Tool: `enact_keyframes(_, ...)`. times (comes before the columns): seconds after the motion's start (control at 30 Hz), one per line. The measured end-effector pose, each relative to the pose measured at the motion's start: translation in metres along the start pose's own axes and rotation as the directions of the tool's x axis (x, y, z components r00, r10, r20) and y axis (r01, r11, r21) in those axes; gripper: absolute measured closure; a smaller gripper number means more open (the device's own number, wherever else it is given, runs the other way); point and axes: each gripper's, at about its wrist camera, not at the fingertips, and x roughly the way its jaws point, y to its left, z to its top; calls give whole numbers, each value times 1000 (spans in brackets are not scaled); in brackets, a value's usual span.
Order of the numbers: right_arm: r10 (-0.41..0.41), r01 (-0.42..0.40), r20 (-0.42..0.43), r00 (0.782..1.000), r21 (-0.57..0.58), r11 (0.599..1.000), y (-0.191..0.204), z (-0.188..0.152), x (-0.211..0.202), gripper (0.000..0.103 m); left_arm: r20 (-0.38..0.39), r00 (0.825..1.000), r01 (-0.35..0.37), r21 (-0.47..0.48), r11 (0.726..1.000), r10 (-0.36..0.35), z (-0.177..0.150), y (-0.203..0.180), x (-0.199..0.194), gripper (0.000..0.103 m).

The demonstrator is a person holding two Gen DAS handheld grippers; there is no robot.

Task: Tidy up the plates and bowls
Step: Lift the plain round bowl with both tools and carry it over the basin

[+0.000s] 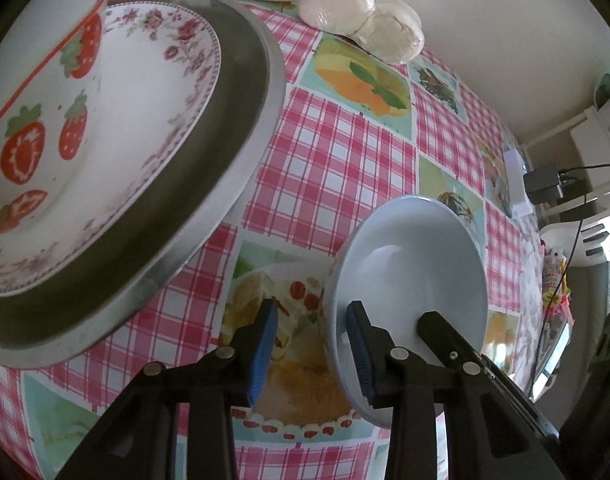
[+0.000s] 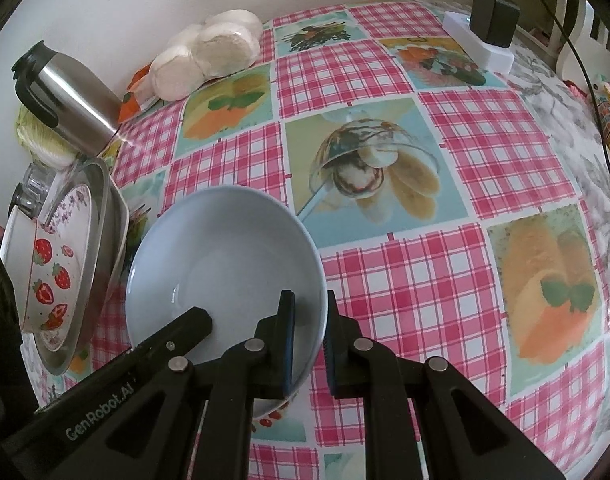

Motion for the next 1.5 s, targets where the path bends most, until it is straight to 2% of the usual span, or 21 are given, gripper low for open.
enact_keyframes(0.47,19,-19,11,1000,27,999,-1,2,3,88,5,1000,14,16,1000,-14,2,2,1,66)
enact_keyframes(0.53,18,-19,11,1000,26,999,-1,2,3,89,-1,1000,28,14,1000,-28,1,3,1,75)
enact_keyframes(0.7,42,-42,14,999,27,999,0,3,2,89,-23,999,46,14,999,-45,0,-1,0,83)
enact_keyframes(0.83,57,-57,16,998,24,998,1,4,0,90,-24,999,28,27,999,-28,-1,-3,-2,82)
enact_keyframes(1.0,69,-69,13,998,31,997,0,5,-3,90,-34,999,42,21,999,-41,0,-3,-4,82)
enact_keyframes(1.17,69,-70,36,997,25,997,0,6,-14,90,1,999,41,55,998,-41,1,-11,-16,82)
enact_keyframes(1.5,79,-80,101,992,10,997,3,8,-48,89,50,995,83,101,991,-88,3,-20,-47,82)
